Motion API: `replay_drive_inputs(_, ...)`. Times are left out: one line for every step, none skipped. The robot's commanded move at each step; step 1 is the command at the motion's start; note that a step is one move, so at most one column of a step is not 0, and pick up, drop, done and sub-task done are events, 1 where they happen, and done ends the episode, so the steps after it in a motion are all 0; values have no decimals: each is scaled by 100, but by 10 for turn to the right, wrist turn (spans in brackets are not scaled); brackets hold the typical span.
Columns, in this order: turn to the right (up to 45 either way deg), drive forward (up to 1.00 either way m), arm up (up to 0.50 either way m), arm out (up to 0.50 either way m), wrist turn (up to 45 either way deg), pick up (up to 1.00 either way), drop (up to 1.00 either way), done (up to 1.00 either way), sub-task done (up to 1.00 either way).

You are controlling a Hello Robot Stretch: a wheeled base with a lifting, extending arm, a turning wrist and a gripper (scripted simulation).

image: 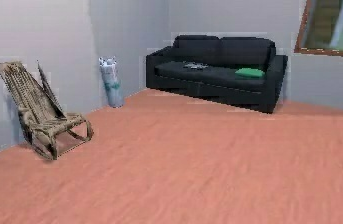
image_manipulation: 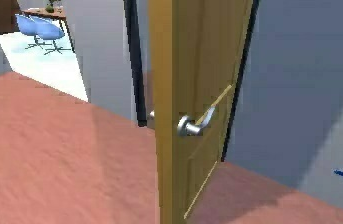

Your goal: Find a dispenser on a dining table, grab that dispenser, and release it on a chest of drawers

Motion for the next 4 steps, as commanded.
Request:
replay_drive_inputs(300,0,0,0,0,0,0,0,0)
replay_drive_inputs(0,65,0,0,0,0,0,0,0)
replay_drive_inputs(240,0,0,0,0,0,0,0,0)
replay_drive_inputs(0,100,0,0,0,0,0,0,0)
